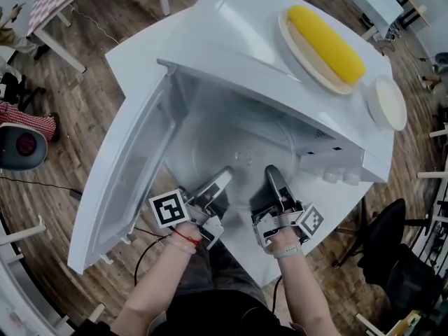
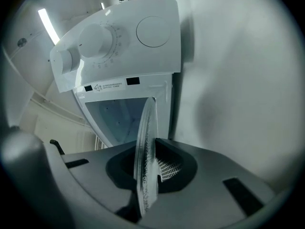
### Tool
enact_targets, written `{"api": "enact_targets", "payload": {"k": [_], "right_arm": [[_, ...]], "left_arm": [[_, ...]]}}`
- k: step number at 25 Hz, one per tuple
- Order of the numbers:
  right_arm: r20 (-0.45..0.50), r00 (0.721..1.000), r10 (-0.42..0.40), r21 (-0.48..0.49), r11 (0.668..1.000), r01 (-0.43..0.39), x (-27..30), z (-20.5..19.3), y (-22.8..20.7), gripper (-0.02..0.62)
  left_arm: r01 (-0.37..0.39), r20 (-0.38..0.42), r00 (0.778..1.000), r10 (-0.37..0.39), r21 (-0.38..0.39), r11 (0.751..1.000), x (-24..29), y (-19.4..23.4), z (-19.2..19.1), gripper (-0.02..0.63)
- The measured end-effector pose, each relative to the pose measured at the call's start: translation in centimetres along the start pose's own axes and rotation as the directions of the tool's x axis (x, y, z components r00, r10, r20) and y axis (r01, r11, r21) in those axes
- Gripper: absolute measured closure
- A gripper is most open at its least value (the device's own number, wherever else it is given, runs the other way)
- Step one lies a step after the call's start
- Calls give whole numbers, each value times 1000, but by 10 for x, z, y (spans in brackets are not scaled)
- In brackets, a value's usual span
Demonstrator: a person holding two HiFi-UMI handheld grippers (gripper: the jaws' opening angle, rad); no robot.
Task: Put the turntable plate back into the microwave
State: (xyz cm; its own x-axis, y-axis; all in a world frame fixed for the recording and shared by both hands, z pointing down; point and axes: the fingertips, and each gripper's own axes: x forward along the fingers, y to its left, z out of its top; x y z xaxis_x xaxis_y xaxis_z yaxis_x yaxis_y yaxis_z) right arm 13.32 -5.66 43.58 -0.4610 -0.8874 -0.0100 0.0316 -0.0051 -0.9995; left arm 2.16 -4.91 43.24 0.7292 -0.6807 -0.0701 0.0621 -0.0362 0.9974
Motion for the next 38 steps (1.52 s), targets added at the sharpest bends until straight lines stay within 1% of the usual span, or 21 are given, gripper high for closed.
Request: {"api": "enact_targets", "payload": {"k": [9,14,26,33,38], "right_arm": [[3,1000,-6,3,1000,6,14,6,-1,555],[21,1000,-15,7,1000,15,21,11,-3,555],[64,998,-13,33,999,11,33,19,-3,554],[94,995,19,60,998,-25,35,23,5,554],[89,996,26,39,999,-30,32,23,9,554]], "left_arm": [[10,17,1000,-10,-3,1000,9,1,12,574],[21,32,999,-20,-26,999,15,1,19,574],[22,34,999,-20,-44,999,27,1,30,574],[36,53,998,-31,-87,996,31,-3,33,574],[35,62,998,-29,-90,995,36,-3,37,574]]}}
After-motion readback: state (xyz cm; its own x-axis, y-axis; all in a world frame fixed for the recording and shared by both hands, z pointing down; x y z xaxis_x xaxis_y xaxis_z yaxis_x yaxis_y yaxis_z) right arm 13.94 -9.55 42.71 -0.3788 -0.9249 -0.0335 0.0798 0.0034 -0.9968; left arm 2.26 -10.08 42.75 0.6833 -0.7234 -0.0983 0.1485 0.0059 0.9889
